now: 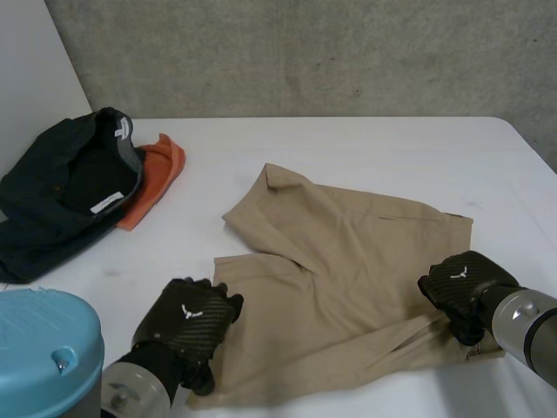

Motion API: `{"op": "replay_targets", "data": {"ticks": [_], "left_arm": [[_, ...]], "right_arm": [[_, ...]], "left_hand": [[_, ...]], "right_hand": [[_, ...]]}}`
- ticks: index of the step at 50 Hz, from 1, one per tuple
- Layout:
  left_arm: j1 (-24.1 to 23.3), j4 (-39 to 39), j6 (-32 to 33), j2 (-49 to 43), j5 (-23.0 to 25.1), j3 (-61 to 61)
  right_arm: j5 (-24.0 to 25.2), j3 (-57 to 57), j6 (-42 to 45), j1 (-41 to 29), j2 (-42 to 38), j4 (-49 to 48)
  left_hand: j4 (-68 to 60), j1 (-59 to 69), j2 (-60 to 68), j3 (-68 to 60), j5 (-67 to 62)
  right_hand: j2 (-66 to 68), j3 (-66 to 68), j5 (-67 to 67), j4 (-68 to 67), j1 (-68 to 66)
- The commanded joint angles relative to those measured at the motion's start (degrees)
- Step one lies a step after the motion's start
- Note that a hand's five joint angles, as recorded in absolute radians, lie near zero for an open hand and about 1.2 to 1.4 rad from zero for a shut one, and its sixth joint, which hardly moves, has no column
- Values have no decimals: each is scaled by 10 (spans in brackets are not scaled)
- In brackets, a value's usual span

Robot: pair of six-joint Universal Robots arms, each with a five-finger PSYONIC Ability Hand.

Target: Fold the laundry.

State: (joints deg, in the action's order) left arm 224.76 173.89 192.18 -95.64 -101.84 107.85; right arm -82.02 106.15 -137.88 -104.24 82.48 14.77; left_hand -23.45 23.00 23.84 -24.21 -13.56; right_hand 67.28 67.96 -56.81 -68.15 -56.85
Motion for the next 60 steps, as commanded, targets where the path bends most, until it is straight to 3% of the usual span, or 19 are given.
{"op": "replay_targets", "data": {"ticks": [1,11,15,17,18,23,26,31,34,42,45,48,56,60], "left_arm": [[-18,-35,-37,-10,23,2],[-15,-34,-40,-89,43,-4],[-14,-21,-39,-112,33,-11],[-13,-4,-38,-120,17,-22],[-13,6,-38,-121,9,-24],[-20,34,-18,-104,-50,-34],[-20,24,34,-43,-59,-33],[-37,-27,181,68,-58,-8],[-60,-57,214,96,-59,3],[-136,-188,161,111,-57,-2],[-132,-192,143,107,-56,-8],[-120,-176,143,96,-59,-21],[-18,-25,162,-36,-59,-117],[10,55,179,-120,-59,-187]], "right_arm": [[0,8,0,2,-2,-14],[-11,12,-5,8,-16,-32],[-11,15,-6,9,-16,-32],[-12,17,-6,9,-16,-31],[-11,19,-6,9,-15,-30],[-10,25,-4,9,-2,-26],[-9,32,6,6,35,-21],[-2,37,33,6,80,0],[-2,39,67,5,93,38],[10,39,142,9,116,144],[23,29,145,11,115,143],[40,18,141,18,111,128],[35,-27,96,18,36,36],[23,-62,60,16,-5,-4]], "left_hand": [[-26,30,22,-18,-25],[-43,47,39,-35,-41],[-234,238,230,-226,-233],[-499,503,495,-491,-498],[-565,569,561,-557,-564],[-566,570,562,-558,-564],[-566,570,562,-558,-564],[-566,570,562,-558,-564],[-566,570,562,-558,-564],[-566,570,562,-558,-564],[-566,570,562,-558,-564],[-566,570,562,-558,-564],[-566,570,562,-558,-564],[-566,570,562,-558,-564]], "right_hand": [[127,120,-132,-119,-232],[127,120,-132,-119,-232],[127,120,-132,-119,-232],[127,120,-132,-119,-232],[127,120,-132,-119,-232],[127,120,-132,-119,-232],[127,120,-132,-119,-232],[127,120,-132,-119,-232],[127,120,-132,-119,-232],[127,120,-132,-119,-232],[127,120,-132,-119,-232],[127,120,-132,-119,-232],[127,120,-132,-119,-232],[127,120,-132,-119,-232]]}}
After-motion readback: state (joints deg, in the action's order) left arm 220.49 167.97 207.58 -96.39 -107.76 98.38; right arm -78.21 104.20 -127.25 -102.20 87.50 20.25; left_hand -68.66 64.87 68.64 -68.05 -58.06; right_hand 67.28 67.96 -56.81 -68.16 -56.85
